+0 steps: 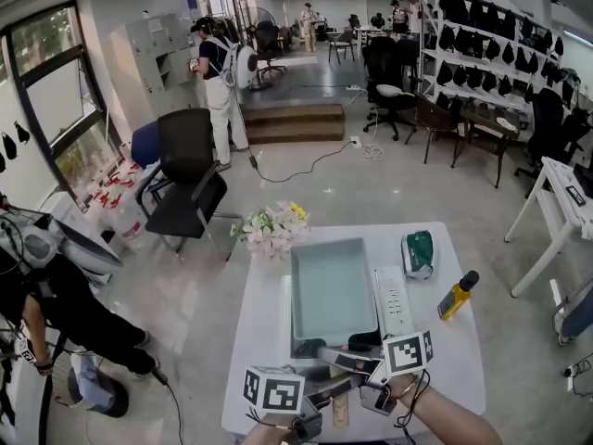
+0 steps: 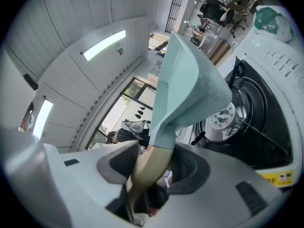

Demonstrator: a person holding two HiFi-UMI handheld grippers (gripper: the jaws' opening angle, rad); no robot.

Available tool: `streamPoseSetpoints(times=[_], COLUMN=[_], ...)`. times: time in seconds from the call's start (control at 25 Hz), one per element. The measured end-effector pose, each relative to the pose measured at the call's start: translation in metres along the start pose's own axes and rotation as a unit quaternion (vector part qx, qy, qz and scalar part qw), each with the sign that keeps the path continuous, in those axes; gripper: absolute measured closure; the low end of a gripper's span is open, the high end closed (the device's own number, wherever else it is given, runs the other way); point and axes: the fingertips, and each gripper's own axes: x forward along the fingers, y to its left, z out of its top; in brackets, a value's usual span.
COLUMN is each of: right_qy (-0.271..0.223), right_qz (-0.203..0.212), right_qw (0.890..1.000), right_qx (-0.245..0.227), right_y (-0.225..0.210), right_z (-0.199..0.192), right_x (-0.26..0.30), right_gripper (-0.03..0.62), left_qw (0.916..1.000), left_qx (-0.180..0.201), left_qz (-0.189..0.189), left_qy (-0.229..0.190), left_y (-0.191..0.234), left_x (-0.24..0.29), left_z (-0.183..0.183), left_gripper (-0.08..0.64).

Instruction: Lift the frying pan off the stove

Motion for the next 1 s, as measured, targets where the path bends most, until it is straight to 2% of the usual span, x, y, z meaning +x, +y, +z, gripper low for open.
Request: streamPoseSetpoints(times=[0.4,1.0], right_qy=[-0.014,-0.031], right_qz=[0.004,0.003], right_qw=[0.999,0.994], right_qx=[-0.045,-0.101], right_y=[0.029,0.060], right_z=[0.009,0.029], right_x=[-0.003,-0.008], right_gripper=[0.399,0.399], left_qw=[0.9977,0.9923], left_qx=[0.068,0.121], left_qz=[-0.003,-0.016], left_qy=[-0.006,-0.021], left_y=[-0.024,-0.050], left_x=[-0.008,-0.013], left_z=[0.011,0.028], left_gripper=[0.408,0.408])
